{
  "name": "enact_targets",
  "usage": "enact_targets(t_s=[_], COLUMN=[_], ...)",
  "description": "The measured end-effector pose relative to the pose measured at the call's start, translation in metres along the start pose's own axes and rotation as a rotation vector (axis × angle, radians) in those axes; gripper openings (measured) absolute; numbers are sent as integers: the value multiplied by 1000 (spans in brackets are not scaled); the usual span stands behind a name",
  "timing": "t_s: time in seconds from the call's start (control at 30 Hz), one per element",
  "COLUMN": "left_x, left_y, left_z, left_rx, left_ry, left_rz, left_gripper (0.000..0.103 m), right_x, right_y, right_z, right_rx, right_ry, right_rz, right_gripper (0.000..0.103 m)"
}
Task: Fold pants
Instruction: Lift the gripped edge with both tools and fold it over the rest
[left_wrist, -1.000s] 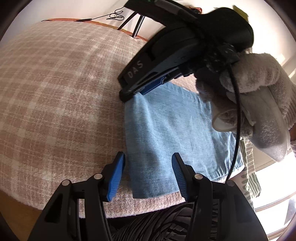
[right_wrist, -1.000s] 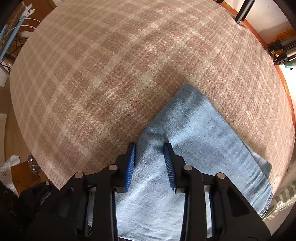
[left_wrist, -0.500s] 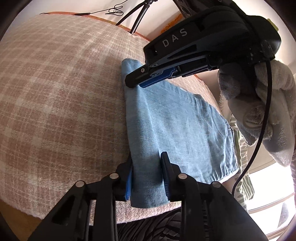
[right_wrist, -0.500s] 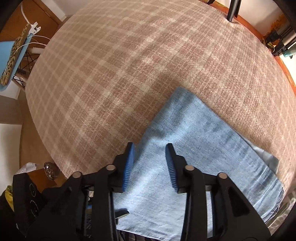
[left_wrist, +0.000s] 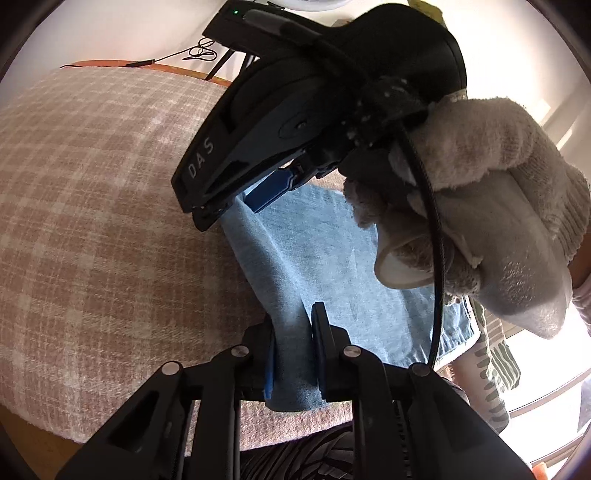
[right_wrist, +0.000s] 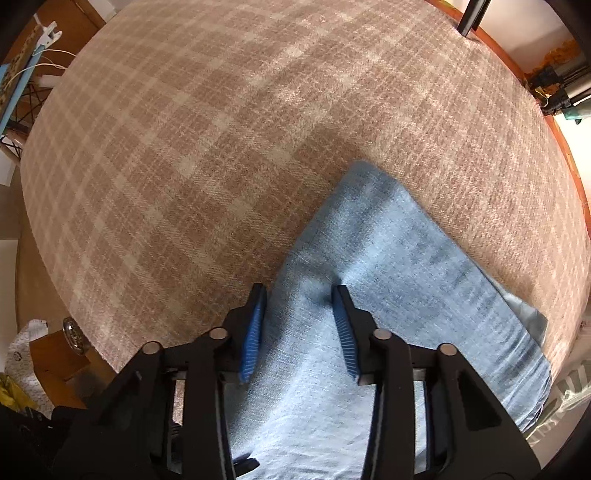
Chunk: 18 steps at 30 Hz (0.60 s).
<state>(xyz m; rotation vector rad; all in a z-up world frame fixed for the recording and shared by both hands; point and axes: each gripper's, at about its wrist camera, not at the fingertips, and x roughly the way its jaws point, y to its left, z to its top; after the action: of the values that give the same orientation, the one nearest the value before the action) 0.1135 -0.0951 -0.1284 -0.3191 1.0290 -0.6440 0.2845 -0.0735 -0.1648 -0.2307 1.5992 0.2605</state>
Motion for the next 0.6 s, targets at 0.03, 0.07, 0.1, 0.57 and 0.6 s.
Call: enact_targets(t_s=[0.03,0.07,0.1,0.57,0.6], left_x=[1,1,1,-2,0], left_y=[-2,-3,-4,-77,-85], left_z=[1,2,2,28,30], left_rx=[3,7,10,175,189], left_ry=[-1,-2,-3,-22,-18], left_rz=[2,2,-1,-85,-92], left_gripper=[13,13,12,11,11], right_x=[-5,-9,-14,-100,-104], right_y=[-9,-13,-19,-155,-164], right_z=[-8,-11,-13,-96,-103], right_rx=[8,16,28,277,294], right_ry=[-9,-21,-38,-328,-345], right_rz=[15,30,50,257,265], right_gripper=[23,19,17,8,8])
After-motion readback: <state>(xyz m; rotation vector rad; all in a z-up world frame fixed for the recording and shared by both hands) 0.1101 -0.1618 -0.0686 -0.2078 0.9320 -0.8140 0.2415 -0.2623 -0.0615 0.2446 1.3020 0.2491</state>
